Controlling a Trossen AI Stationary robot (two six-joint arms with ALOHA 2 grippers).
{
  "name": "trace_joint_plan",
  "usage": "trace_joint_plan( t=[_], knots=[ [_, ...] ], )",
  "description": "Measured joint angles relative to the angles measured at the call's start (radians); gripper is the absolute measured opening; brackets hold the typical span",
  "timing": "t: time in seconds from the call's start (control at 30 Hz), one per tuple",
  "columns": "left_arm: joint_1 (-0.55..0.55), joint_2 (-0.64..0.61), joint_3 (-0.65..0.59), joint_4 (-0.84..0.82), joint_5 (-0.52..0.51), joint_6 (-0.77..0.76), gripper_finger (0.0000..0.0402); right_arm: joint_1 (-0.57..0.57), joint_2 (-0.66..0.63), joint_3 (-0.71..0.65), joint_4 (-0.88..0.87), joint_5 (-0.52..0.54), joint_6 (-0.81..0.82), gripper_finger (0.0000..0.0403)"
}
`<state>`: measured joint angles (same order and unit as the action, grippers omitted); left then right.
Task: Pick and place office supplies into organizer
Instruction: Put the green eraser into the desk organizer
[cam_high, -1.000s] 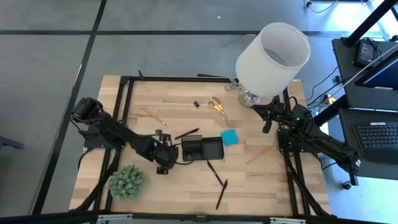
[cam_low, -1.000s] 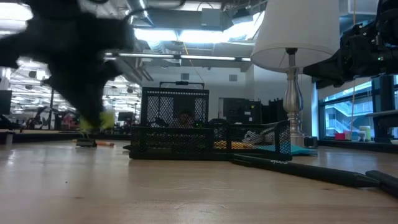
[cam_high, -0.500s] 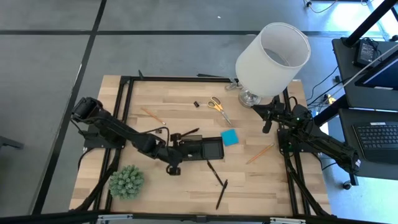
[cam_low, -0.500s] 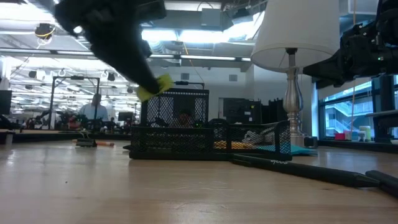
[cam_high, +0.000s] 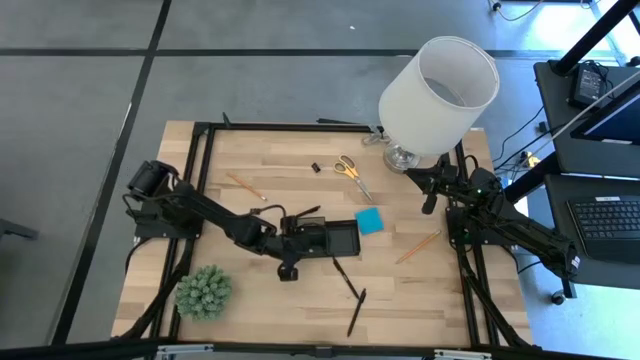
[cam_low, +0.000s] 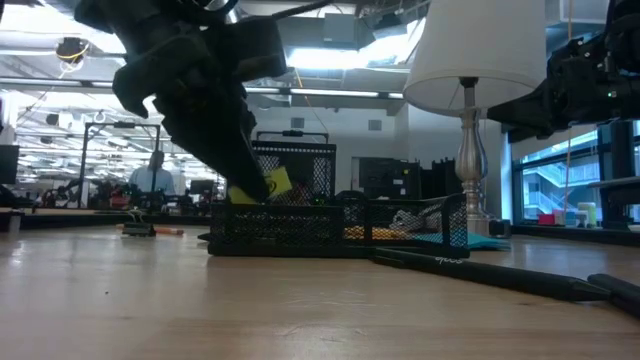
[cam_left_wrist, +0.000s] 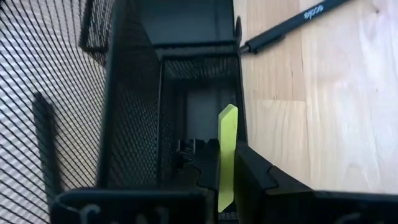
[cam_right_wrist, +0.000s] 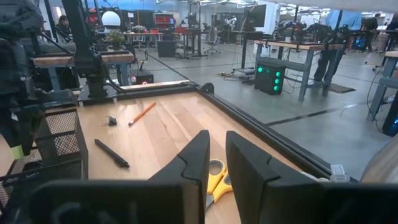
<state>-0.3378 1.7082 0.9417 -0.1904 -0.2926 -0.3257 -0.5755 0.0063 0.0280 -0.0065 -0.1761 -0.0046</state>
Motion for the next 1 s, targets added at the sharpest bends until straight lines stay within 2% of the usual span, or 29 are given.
trace_joint_plan(
  t=[0.57, 1.0],
  knots=[
    [0.005, 0.002, 0.0, 0.004, 0.052, -0.012, 0.0018, 0.0, 0.0, 0.0, 0.0, 0.0, 0.0, 0.0058],
    [0.006, 0.002, 0.0, 0.004, 0.052, -0.012, 0.0045, 0.0, 0.0, 0.0, 0.0, 0.0, 0.0, 0.0058]
  ],
)
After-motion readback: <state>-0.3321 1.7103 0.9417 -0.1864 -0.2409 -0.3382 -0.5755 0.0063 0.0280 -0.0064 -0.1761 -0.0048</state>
